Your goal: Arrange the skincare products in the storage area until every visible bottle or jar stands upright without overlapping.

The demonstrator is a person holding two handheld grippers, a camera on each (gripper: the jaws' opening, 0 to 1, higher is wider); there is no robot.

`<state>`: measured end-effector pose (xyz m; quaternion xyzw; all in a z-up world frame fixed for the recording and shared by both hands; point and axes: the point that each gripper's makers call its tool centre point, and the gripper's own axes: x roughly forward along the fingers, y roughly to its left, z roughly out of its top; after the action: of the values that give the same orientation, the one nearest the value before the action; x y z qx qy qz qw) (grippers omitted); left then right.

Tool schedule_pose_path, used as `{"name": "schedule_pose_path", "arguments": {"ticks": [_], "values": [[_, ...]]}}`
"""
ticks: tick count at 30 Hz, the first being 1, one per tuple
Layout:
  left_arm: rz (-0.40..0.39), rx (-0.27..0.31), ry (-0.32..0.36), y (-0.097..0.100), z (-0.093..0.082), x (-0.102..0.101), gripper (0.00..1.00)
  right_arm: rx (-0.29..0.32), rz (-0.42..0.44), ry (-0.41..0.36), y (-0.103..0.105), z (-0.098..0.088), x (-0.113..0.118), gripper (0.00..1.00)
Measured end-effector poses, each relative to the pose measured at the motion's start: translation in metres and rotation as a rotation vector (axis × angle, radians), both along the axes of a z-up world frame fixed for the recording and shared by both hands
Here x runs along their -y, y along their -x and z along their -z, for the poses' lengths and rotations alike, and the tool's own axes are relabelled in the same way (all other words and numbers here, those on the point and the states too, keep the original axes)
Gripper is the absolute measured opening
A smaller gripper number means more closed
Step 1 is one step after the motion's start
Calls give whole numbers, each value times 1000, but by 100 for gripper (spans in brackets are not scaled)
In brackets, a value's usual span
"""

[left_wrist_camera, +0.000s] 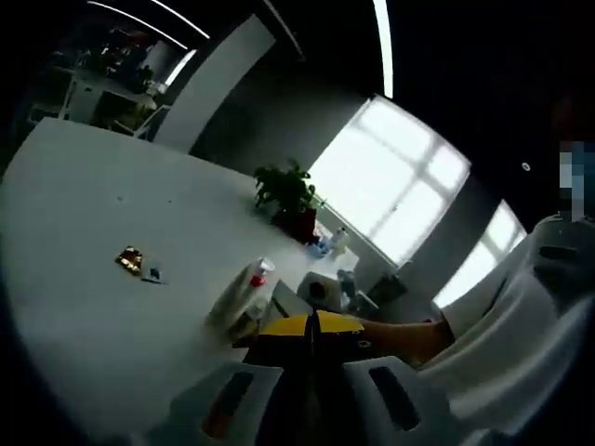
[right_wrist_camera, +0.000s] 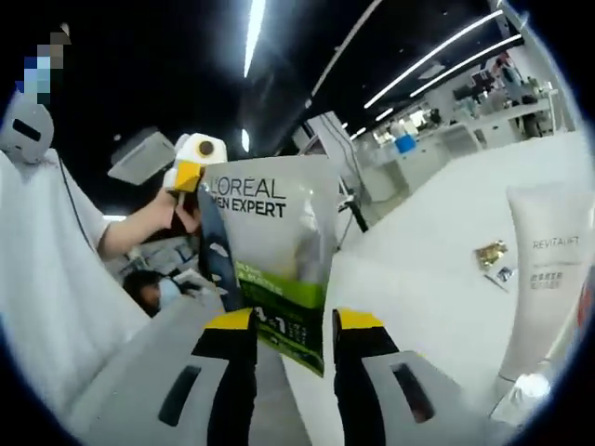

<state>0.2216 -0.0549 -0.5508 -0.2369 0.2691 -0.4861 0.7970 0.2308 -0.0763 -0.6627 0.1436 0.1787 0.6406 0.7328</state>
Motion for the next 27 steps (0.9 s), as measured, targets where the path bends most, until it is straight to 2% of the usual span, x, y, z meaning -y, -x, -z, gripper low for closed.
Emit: {"name": "schedule_pose_path", "arguments": {"ticks": [4, 7, 9, 12, 17, 20, 23, 24, 25, 27], "values": [[6, -1, 20, 0, -5, -1, 2, 15, 2, -28, 0, -6, 1, 14], [3, -19, 70, 0, -9, -3, 2, 53, 0, -34, 1, -9, 6, 7], [-19, -23, 76, -5, -9, -8, 2, 45, -6, -39, 3, -11, 6, 3], [-48, -53, 92, -11, -8, -14, 2, 40, -15, -48, 8, -15, 6, 2], [-89, -51, 96, -17, -4, -21, 3, 10, -32, -55, 13, -15, 5, 1], [-124, 10, 54, -25, 2, -27, 4, -22, -34, -52, 15, -15, 6, 1], [-122, 10, -48, -25, 21, -32, 4, -40, -21, -63, 15, -15, 10, 1], [-112, -11, -69, -22, 27, -32, 7, -56, -12, -90, 14, -20, 11, 1], [-104, -3, -75, -22, 31, -30, 11, -62, -8, -104, 13, -23, 13, 1], [-98, 1, -72, -20, 37, -26, 25, -81, 9, -143, 10, -30, 15, 1]]}}
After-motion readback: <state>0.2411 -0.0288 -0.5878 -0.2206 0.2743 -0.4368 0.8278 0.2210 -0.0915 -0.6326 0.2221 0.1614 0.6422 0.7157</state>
